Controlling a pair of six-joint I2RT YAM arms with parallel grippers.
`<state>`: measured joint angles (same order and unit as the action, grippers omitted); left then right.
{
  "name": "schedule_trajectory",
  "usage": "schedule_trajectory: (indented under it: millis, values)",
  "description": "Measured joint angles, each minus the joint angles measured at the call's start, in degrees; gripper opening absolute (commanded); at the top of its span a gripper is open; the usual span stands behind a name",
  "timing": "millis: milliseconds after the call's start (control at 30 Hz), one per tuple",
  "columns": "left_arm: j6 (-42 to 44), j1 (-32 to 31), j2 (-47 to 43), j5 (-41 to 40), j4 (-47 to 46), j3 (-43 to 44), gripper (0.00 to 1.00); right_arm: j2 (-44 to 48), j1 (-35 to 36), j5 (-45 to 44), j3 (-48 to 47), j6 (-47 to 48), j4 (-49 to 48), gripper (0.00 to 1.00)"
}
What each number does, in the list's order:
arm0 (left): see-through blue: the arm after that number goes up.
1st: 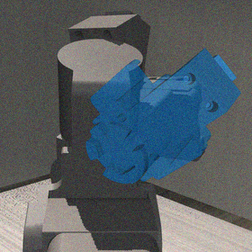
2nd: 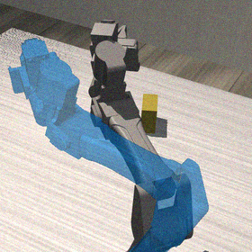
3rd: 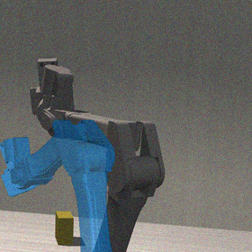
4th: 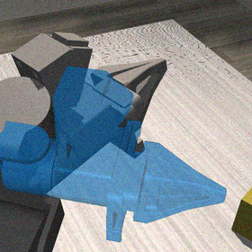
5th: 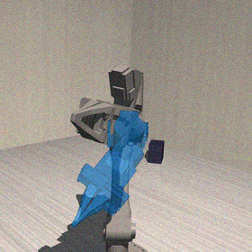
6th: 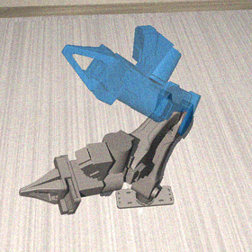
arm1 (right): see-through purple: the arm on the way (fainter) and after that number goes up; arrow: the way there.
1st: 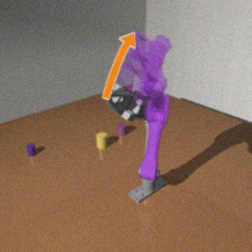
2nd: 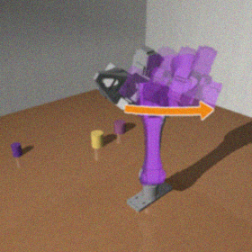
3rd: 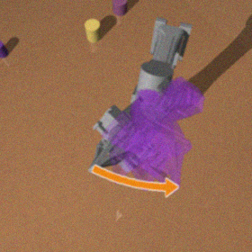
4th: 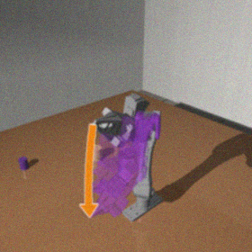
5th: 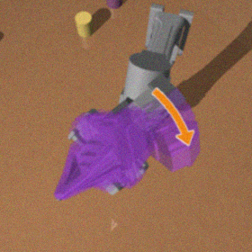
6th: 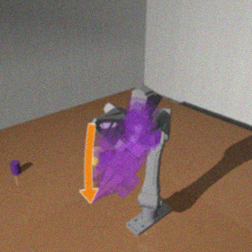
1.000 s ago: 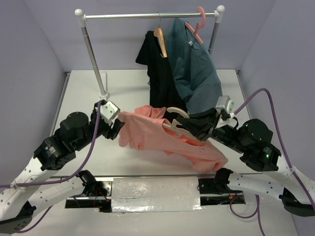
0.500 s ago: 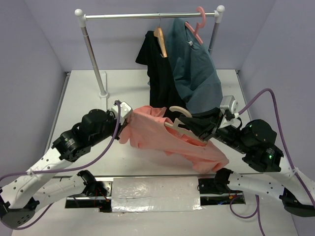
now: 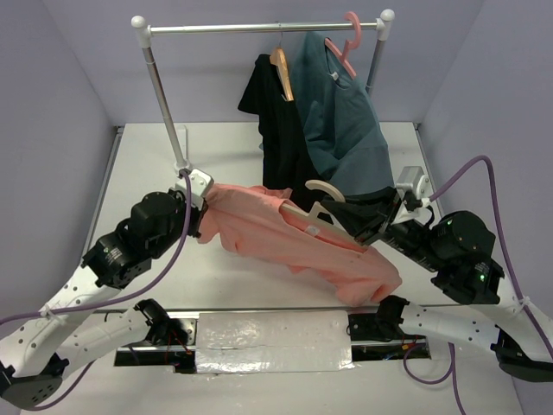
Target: Place the t-shirt on the hanger
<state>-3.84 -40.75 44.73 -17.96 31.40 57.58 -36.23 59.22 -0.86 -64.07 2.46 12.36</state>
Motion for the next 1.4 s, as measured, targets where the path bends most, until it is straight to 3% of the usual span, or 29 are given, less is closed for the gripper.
schedule_trajectory:
  millis: [433,700,767,800,900,1067,1233,1400]
  values:
    - [-1.8,1.8,0.5,-0.7,-1.0,-0.5,0.00,-1.9,0.0,-2.3,-1.6,0.4,1.0,0.00]
    - [-2.5,7.8,2.5,0.5,-2.1,-0.7,0.02,-7.0,0.0,-8.2,-4.0,0.6,1.8,0.00]
    - [-2.4,10.4,4.0,1.8,-2.5,-0.4,0.22,-10.3,0.0,-9.2,-7.3,0.6,3.5,0.00]
    - [-2.3,11.3,5.0,2.1,-2.2,0.2,0.43,-12.4,0.0,-9.5,-9.5,0.6,4.2,0.00]
    - [-2.4,13.4,9.2,1.9,-0.3,5.2,0.71,-19.6,0.0,-11.2,-17.4,1.4,7.0,0.00]
    - [-1.6,14.3,10.4,1.5,0.5,13.7,0.77,-31.9,-1.1,-11.7,-32.8,4.4,15.5,0.00]
    - [-0.4,14.3,9.4,1.6,0.3,22.9,0.79,-47.1,-3.8,-11.5,-57.3,5.1,25.3,0.00]
    - [-0.5,14.3,6.3,4.1,-1.7,22.6,0.77,-53.5,-4.3,-13.2,-64.9,4.5,30.1,0.00]
